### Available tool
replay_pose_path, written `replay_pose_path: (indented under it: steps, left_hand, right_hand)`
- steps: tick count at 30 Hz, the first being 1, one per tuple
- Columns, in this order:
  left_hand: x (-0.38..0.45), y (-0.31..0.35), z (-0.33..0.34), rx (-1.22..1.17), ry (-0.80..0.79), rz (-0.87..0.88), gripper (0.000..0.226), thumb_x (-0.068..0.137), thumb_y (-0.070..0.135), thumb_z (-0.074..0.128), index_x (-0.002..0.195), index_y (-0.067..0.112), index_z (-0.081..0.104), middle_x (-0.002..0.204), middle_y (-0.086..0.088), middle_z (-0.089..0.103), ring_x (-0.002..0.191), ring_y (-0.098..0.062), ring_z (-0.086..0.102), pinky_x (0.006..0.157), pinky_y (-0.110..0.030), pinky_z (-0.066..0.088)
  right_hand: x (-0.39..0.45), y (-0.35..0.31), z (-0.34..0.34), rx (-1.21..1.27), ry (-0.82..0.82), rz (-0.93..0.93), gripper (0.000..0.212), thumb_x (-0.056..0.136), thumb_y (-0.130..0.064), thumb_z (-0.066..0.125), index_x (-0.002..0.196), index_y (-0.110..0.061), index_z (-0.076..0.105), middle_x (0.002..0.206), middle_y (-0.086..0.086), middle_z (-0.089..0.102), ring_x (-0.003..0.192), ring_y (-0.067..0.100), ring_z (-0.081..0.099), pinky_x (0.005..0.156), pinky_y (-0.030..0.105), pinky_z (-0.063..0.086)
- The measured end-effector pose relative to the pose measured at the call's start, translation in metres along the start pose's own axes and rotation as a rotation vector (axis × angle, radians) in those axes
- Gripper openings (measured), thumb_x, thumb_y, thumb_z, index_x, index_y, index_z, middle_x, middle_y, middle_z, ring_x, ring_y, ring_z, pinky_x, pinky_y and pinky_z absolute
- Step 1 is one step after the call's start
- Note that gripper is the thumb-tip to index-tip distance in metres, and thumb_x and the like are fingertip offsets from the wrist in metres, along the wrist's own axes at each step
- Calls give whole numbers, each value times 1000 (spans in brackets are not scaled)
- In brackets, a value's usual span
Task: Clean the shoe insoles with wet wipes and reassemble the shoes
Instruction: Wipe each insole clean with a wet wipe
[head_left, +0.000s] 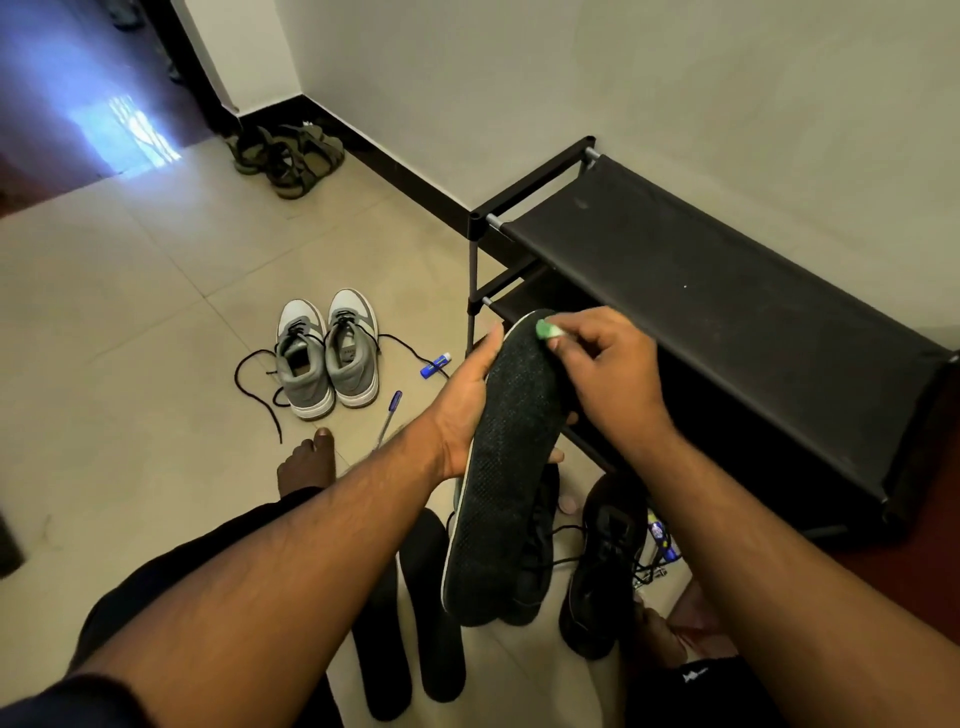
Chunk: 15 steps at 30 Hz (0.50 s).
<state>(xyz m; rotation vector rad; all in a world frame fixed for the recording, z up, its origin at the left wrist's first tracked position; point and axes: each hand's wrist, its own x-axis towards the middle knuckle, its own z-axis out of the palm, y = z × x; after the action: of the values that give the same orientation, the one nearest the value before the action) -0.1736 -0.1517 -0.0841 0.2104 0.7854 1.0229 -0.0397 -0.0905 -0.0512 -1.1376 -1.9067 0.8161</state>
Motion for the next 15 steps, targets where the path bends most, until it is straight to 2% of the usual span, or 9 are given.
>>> replay_pose_path:
  steps: [3, 5, 7, 8, 10, 11, 13, 15]
  left_hand:
    - [-10, 1, -12, 14, 66, 2, 67, 79, 70, 50, 98, 11, 76, 93, -17, 69, 85, -31, 65, 84, -45, 50]
    - [-14, 6, -31, 27, 194, 46, 56, 82, 58, 59, 98, 5, 72, 91, -17, 68, 83, -30, 65, 84, -40, 51]
    - [-13, 13, -56, 53, 334, 145, 45, 87, 41, 64, 105, 0, 67, 95, -20, 69, 87, -33, 64, 82, -41, 53]
    - [-9, 16, -71, 85, 414, 219, 33, 91, 31, 64, 103, 1, 66, 93, -19, 70, 87, -32, 65, 78, -39, 55]
    - [1, 21, -100, 156, 593, 340, 11, 95, 16, 62, 92, 6, 65, 83, -11, 73, 80, -27, 67, 70, -34, 57]
    - [9, 22, -117, 178, 662, 356, 9, 96, 13, 62, 89, 8, 64, 80, -9, 73, 76, -24, 69, 67, -33, 57]
    - [27, 21, -152, 250, 748, 326, 9, 98, 14, 60, 94, 8, 64, 81, -9, 74, 70, -20, 71, 62, -32, 56]
    - [46, 17, -181, 323, 789, 287, 13, 99, 16, 59, 104, 5, 65, 90, -12, 73, 72, -21, 70, 65, -34, 58]
  right_hand:
    - [-27, -1, 25, 21, -199, -123, 17, 83, -5, 69, 98, -11, 76, 95, -5, 66, 90, 8, 62, 87, 32, 52]
    - [-54, -3, 41, 62, -489, -205, 17, 84, -10, 68, 99, -13, 75, 95, -6, 65, 91, 8, 63, 88, 35, 52]
    - [-72, -1, 55, 34, -811, -231, 17, 88, -15, 67, 103, -15, 74, 100, -7, 66, 95, 4, 62, 90, 33, 52]
    - [-76, 4, 62, 11, -886, -228, 17, 89, -16, 66, 105, -16, 73, 101, -7, 66, 96, 4, 62, 90, 32, 52]
    - [-71, 17, 69, 4, -848, -173, 18, 89, -15, 67, 105, -15, 74, 100, -5, 67, 94, 6, 62, 87, 31, 52]
    - [-67, 27, 74, -5, -805, -121, 18, 89, -13, 67, 105, -15, 74, 99, -5, 67, 93, 6, 62, 86, 30, 52]
    - [-58, 50, 84, -69, -773, -13, 18, 89, -11, 67, 104, -18, 75, 98, -8, 67, 92, 4, 62, 86, 28, 52]
    - [-52, 73, 97, -140, -794, 105, 18, 89, -13, 66, 104, -20, 74, 100, -12, 64, 94, 2, 61, 89, 27, 53]
